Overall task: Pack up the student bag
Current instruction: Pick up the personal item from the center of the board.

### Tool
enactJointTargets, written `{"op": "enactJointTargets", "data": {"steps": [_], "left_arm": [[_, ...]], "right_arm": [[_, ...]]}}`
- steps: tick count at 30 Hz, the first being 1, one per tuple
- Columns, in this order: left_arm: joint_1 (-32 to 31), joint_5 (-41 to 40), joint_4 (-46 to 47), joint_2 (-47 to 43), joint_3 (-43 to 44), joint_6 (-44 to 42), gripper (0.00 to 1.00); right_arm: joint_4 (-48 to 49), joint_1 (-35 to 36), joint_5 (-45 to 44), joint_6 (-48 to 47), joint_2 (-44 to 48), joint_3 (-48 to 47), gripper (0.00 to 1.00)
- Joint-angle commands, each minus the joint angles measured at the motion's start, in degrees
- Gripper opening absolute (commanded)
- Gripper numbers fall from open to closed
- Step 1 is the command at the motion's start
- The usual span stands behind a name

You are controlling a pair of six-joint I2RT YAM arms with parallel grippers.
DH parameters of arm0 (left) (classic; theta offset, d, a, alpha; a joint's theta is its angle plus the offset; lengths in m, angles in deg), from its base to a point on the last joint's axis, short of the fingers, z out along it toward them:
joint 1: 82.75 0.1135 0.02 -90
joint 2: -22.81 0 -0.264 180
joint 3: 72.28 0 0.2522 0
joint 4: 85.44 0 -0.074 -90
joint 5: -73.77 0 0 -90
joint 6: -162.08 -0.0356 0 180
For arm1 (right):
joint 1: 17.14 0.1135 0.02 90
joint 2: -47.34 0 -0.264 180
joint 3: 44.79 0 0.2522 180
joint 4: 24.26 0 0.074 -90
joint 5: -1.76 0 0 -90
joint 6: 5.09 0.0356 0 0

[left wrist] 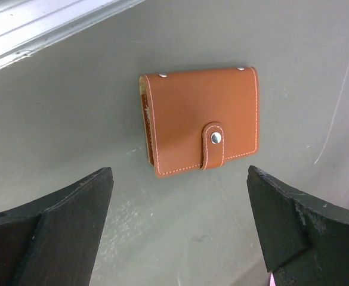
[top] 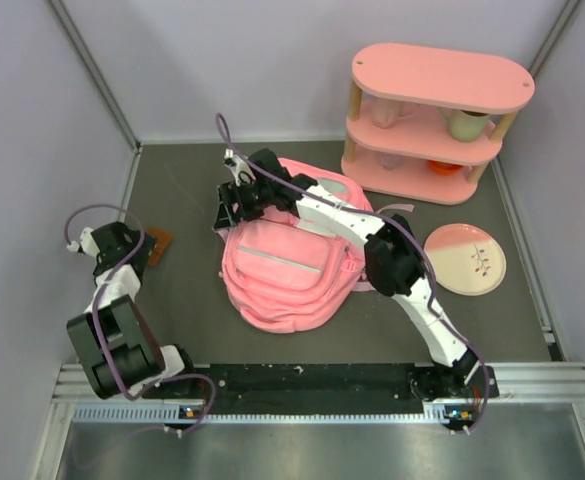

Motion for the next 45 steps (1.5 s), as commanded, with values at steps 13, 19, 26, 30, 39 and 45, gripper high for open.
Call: {"op": "enactJointTargets", "data": {"steps": [13,19,26,30,39,45], "left_arm": [[0.4,5.9,7.4,18.6,10.8,-5.7,0.86],[0.4,5.7,7.7,21.3,11.2,-7.6,0.65],[0.5,7.6,8.6,24.1,12.9,-8.2,0.38],[0.5,9.5,7.7,25.6,14.8,-8.7,0.19],[0.6,14.0,8.4,24.3,16.2,-9.9,0.00],[0.5,24.2,8.6,15.5,14.2,-8.9,0.00]], "right_arm": [[6.6,-6.2,4.4,3.5,10.9,10.6,0.73],[7.4,-8.0,4.5,4.5,11.7,12.4,0.73],[8.0,-8.9,4.0,4.4,13.5,14.6,0.72],[8.4,-9.1,3.6,4.4,14.2,15.6,0.72],[8.8,-9.4,3.5,4.4,17.2,19.5,0.72],[11.5,-10.4,4.4,5.8,23.2,26.7,0.72]]}}
